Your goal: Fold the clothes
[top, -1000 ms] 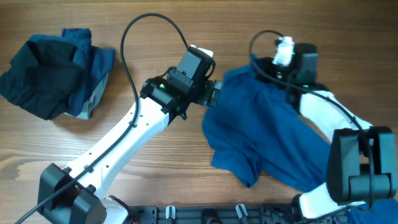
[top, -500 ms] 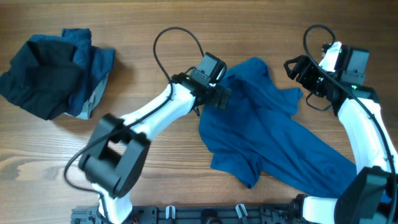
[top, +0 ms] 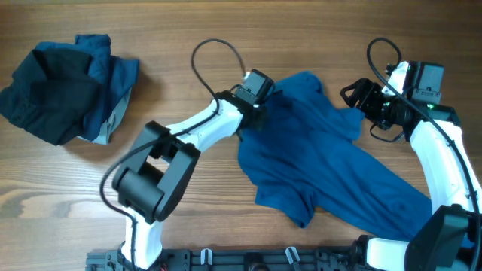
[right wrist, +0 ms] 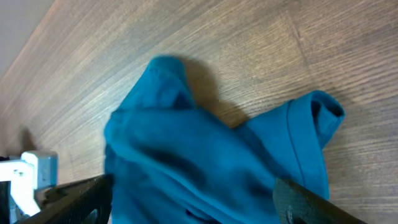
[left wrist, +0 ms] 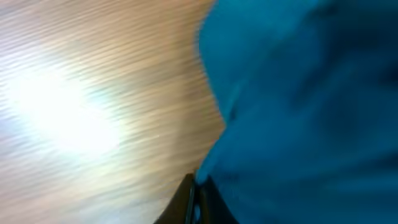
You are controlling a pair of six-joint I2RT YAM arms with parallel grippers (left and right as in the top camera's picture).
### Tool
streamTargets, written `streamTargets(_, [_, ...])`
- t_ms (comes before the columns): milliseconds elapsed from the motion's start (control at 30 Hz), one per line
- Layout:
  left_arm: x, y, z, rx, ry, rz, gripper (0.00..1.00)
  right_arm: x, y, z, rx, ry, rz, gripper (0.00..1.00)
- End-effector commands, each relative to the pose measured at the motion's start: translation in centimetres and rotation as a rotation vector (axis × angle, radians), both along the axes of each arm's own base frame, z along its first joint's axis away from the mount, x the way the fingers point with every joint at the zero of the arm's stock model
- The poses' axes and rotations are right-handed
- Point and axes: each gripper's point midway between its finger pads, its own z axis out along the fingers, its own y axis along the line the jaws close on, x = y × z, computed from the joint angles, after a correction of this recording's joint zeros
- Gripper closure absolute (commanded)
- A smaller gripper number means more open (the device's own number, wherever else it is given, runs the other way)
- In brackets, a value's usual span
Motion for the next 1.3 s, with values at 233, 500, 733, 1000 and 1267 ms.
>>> streamTargets(233, [0.6,20.1,9.0,0.192,-0.061,0.61,0.96,-0.9,-0.3,-0.4,-0.064,0.019,0.039,0.17])
streamTargets(500, [1.7,8.4,8.9,-0.253,0.038,0.14,0.48,-4.4,-0.3,-4.1,-0.065,0.177,0.007,0.11])
streamTargets(733, [-0.1,0.4,3.3,-0.259,0.108,-0.096,0.21,-4.4,-0.4,-4.2,-0.047,0.178,-0.017,0.08])
streamTargets(1000, [-2.5,-2.4,-3.3,-0.219,0.218,-0.15,0.79,-4.4,-0.3,-4.3,-0.046,0.182,-0.017,0.08])
streamTargets(1267, [-0.7,12.2,-2.2,0.177,0.141,0.462,0.96,-4.5,-0.3,-4.3,-0.047,0.182,-0.016,0.08])
